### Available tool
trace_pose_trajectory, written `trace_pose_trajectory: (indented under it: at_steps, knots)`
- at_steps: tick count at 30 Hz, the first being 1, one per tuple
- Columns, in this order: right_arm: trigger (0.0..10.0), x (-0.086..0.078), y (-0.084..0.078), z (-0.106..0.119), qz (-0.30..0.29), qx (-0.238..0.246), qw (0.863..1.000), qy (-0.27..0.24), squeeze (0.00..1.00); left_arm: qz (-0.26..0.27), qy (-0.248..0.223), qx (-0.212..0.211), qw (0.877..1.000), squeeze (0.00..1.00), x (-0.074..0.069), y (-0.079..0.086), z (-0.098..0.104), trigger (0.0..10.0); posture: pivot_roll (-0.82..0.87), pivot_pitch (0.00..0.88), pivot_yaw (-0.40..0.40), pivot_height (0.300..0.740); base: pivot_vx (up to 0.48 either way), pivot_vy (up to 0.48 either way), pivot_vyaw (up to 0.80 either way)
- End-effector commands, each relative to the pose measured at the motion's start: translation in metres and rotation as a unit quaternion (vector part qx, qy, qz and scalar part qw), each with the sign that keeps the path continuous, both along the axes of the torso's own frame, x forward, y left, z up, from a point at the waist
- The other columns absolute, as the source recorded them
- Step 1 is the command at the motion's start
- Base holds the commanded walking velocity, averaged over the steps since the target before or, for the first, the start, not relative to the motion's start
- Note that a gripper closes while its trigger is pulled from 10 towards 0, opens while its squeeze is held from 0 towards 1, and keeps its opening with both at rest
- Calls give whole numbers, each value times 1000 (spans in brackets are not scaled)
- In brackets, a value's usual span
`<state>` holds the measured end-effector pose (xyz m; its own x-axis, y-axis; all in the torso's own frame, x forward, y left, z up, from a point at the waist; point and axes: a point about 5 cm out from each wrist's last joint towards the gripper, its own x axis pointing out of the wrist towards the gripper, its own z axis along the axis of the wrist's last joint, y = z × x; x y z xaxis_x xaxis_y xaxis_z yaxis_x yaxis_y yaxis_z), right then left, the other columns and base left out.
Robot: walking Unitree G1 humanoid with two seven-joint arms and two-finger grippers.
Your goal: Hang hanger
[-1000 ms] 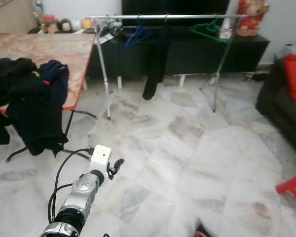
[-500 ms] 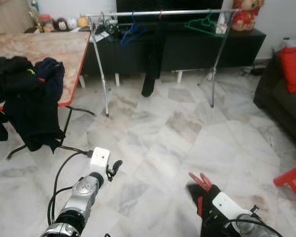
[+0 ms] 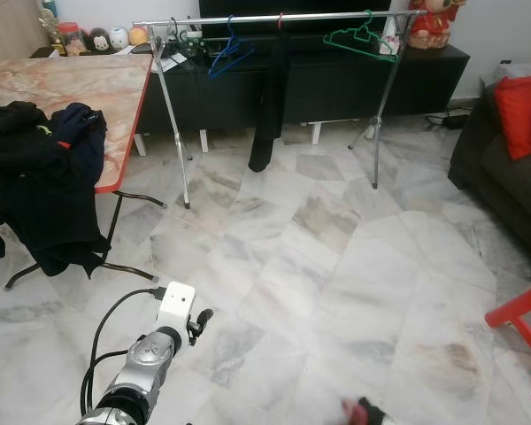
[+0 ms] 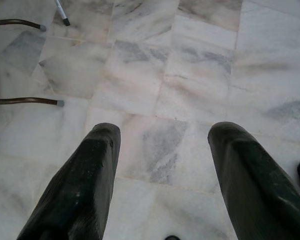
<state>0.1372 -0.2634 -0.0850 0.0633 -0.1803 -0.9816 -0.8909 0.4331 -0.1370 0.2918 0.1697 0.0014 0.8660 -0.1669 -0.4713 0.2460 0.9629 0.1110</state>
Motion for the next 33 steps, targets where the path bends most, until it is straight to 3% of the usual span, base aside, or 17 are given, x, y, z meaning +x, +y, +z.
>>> trace_pose_trajectory:
  at_steps: [1, 5, 8, 10, 12, 13, 14, 19, 22, 25, 26, 30, 31, 32, 33]
  knots:
    - [0, 12, -13, 9, 27, -22, 999, -13, 0, -10, 7, 13, 1000, 0, -1, 0, -2, 10000, -72, 32, -32, 740, 0, 0, 0]
    - [0, 40, -22, 24, 107, -54, 992, -42, 0, -16, 6, 17, 1000, 0, -1, -2, -2, 10000, -76, 32, -32, 740, 0, 0, 0]
    - [0, 82, -23, 49, 161, -71, 980, -90, 0, -20, 6, 22, 1000, 0, 0, -3, -2, 10000, -83, 31, -33, 740, 0, 0, 0]
    - [0, 98, -20, 59, 174, -68, 977, -106, 0, -20, 6, 21, 1000, 0, 0, -3, -2, 10000, -83, 31, -34, 740, 0, 0, 0]
    - [0, 120, -14, 74, 176, -54, 975, -126, 0, -20, 5, 18, 1000, 0, 0, -4, -2, 10000, -84, 31, -35, 740, 0, 0, 0]
    - [0, 145, -5, 94, 190, -37, 970, -147, 0, -23, 5, 15, 1000, 0, 0, -5, -1, 10000, -85, 31, -35, 740, 0, 0, 0]
    - [0, 157, 0, 105, 200, -30, 966, -159, 0, -24, 5, 13, 1000, 0, 0, -5, -1, 10000, -85, 31, -35, 740, 0, 0, 0]
    - [0, 196, 20, 146, 240, -15, 951, -194, 0, -33, -1, 5, 999, 0, 2, -9, 1, 10000, -84, 29, -37, 740, 0, 0, 0]
    - [0, 219, 40, 179, 281, 2, 936, -210, 0, -63, -11, -1, 998, 0, 5, -18, 5, 10000, -82, 28, -41, 740, 0, 0, 0]
    - [0, 227, 50, 190, 299, 9, 929, -217, 0, -74, -12, -5, 997, 0, 5, -22, 5, 10000, -83, 26, -41, 740, 0, 0, 0]
    - [0, 234, 63, 202, 318, 26, 919, -229, 0, -91, -10, -6, 996, 0, 5, -27, 5, 10000, -84, 23, -45, 740, 0, 0, 0]
    - [0, 242, 89, 219, 339, 72, 906, -244, 0, -123, -11, -4, 992, 0, 3, -35, 4, 10000, -84, 22, -50, 740, 0, 0, 0]
    - [0, 245, 100, 227, 347, 89, 897, -258, 0, -133, -15, -7, 991, 0, 3, -39, 5, 10000, -79, 21, -53, 740, 0, 0, 0]
    - [0, 245, 100, 227, 347, 89, 897, -258, 0, -133, -15, -7, 991, 0, 3, -39, 5, 10000, -79, 21, -53, 740, 0, 0, 0]
    - [0, 250, 116, 238, 351, 117, 884, -286, 0, -143, -23, -16, 989, 0, 3, -44, 7, 10000, -79, 21, -53, 740, 0, 0, 0]
